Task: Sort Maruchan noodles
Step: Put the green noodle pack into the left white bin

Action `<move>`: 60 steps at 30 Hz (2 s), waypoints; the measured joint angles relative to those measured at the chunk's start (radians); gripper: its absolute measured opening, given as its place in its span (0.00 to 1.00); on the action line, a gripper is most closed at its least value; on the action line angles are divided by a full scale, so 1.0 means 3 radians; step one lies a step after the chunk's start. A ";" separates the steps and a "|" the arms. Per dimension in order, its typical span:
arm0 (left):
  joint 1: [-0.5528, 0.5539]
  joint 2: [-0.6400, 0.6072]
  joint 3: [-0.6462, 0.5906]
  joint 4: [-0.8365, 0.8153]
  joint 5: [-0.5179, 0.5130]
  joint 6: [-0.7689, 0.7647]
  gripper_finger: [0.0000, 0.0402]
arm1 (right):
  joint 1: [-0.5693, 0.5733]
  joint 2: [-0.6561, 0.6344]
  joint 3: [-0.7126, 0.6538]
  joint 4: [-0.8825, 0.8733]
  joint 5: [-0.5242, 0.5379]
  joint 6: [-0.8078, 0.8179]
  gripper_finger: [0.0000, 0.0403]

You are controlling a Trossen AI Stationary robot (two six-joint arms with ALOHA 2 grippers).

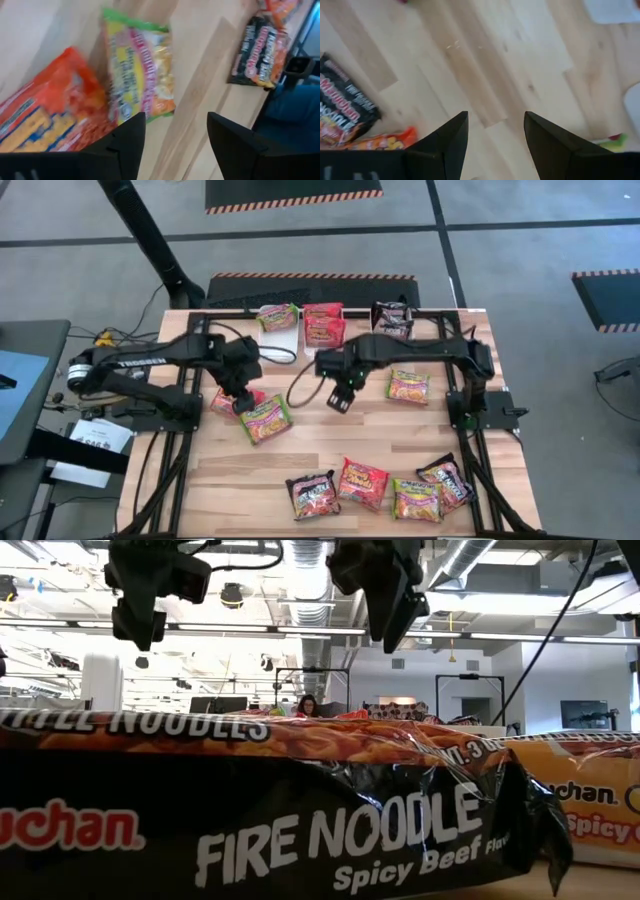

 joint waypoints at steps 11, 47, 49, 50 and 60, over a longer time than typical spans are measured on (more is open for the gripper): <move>-0.0661 0.0344 0.0002 0.0106 -0.0703 -0.0186 0.48 | 0.0482 0.0000 0.0000 0.0006 0.0025 0.0575 0.54; -0.0977 0.1799 0.0011 0.0696 -0.1139 -0.0738 0.24 | 0.1212 0.0000 -0.0001 0.0045 0.0448 0.1317 0.54; -0.0977 0.1800 0.0009 0.0723 -0.1124 -0.0698 0.12 | 0.1210 0.0000 -0.0001 0.0045 0.0462 0.1316 0.54; -0.0977 0.1800 0.0009 0.0741 -0.1120 -0.0680 0.07 | 0.1210 0.0000 -0.0001 0.0044 0.0476 0.1316 0.54; -0.0978 0.1622 -0.0008 0.0755 -0.1126 -0.0538 0.00 | 0.1197 0.0000 -0.0001 -0.0004 0.0747 0.1314 0.54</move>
